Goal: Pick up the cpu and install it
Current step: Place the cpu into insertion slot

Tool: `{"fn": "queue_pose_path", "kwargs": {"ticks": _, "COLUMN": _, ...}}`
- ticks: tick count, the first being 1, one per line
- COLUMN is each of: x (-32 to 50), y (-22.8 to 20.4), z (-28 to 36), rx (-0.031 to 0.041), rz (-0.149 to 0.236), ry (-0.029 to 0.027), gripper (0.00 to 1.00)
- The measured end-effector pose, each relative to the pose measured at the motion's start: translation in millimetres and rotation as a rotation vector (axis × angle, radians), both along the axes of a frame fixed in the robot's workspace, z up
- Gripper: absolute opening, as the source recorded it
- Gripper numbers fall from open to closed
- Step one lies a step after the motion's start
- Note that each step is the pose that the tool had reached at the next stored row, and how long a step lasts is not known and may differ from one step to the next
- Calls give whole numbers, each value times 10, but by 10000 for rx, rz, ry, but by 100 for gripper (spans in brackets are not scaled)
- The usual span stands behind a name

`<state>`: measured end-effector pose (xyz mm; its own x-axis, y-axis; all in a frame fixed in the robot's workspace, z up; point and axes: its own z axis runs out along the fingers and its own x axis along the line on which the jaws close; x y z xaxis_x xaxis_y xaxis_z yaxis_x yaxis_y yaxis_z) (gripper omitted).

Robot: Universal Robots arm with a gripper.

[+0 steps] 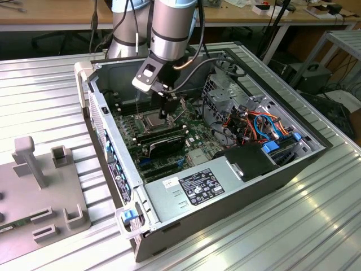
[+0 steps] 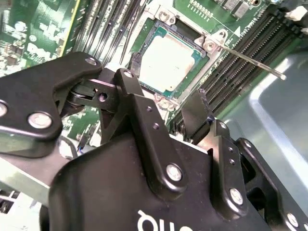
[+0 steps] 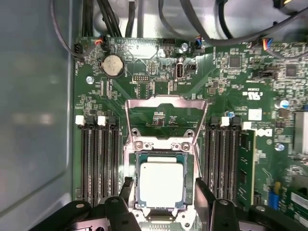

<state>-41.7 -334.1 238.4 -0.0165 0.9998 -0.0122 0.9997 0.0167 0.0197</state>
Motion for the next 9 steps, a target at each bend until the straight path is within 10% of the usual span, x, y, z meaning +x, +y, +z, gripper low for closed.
{"fn": "queue_pose_path", "kwargs": {"ticks": 9, "x": 0, "y": -11, "z": 47, "rx": -56, "rz": 0, "ry": 0, "gripper": 62}}
